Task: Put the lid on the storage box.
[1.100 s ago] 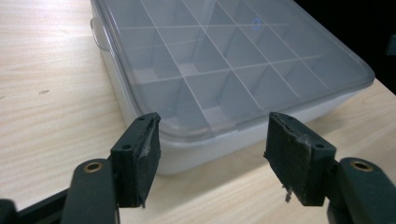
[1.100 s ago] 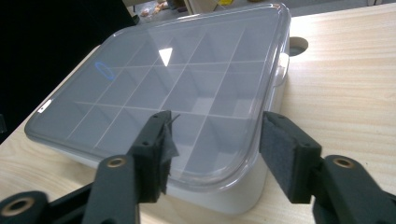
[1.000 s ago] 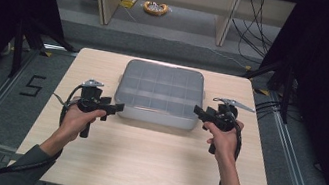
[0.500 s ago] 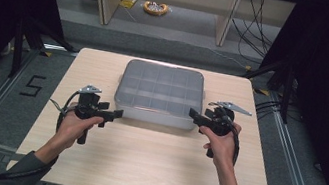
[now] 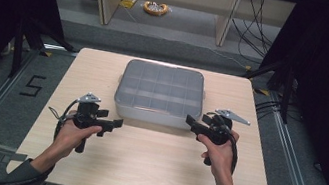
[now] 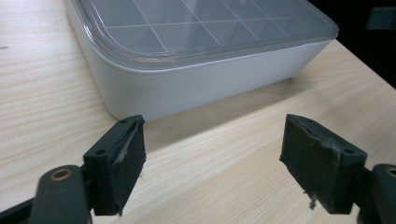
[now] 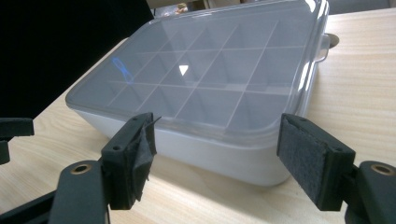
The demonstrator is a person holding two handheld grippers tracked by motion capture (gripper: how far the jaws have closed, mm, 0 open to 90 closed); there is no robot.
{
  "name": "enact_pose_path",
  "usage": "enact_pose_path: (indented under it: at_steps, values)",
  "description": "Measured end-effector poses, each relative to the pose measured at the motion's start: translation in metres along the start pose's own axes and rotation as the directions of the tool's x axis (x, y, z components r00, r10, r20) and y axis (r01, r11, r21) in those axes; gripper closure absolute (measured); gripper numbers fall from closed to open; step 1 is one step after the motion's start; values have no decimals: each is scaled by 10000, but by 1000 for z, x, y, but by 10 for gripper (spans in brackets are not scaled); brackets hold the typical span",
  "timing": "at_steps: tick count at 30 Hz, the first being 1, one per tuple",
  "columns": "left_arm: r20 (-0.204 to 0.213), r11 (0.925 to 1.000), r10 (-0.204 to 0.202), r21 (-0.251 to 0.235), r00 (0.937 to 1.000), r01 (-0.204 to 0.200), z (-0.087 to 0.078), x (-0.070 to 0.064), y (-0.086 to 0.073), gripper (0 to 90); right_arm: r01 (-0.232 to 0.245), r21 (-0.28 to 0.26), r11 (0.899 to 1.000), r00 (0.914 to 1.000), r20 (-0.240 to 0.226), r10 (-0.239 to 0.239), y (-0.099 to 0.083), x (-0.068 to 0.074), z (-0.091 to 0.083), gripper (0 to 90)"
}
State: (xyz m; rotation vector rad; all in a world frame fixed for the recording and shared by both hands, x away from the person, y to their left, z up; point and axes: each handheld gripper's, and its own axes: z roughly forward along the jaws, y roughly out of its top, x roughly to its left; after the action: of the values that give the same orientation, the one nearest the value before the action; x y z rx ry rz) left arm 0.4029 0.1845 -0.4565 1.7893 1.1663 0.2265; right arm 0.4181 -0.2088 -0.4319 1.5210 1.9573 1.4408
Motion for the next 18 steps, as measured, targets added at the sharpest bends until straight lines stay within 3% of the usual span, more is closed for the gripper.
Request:
enact_pose_path:
  at_steps: [2, 9, 11, 12, 13, 14, 15, 18]
  values:
    - [93, 10000, -45, 19, 9999, 45, 0, -1, -2, 196, 245, -12, 9997, 9996, 105, -245, -1, -1, -1, 292]
    - [197, 9992, 340, 182, 9992, -343, -2, -5, -16, 162, 263, -4, 9997, 9996, -63, -263, -8, 2, -5, 282]
    - [236, 9991, 351, 211, 9991, -356, -3, -5, -19, 151, -5, 111, 9999, 9999, -111, 6, -11, 5, -5, 268]
    - [311, 9994, 290, 196, 9991, -296, -3, -6, -21, 151, 43, 100, 9999, 9999, -157, -41, -12, 5, -6, 257]
    - [438, 9991, 375, 192, 9983, -384, -3, -6, -23, 151, 470, 144, 9988, 9985, -280, -466, -13, 2, -5, 235]
    - [442, 9989, 424, 177, 9981, -433, -4, -7, -24, 151, -155, 182, 9997, 9996, -242, 159, -15, 6, -7, 203]
    - [463, 9989, 437, 152, 9980, -444, -4, -7, -27, 151, 289, 94, 9995, 9993, -221, -287, -15, 2, -6, 181]
    - [538, 9985, 510, 154, 9972, -519, -6, -9, -31, 151, 13, 280, 9996, 9999, -165, -8, -19, 5, -10, 152]
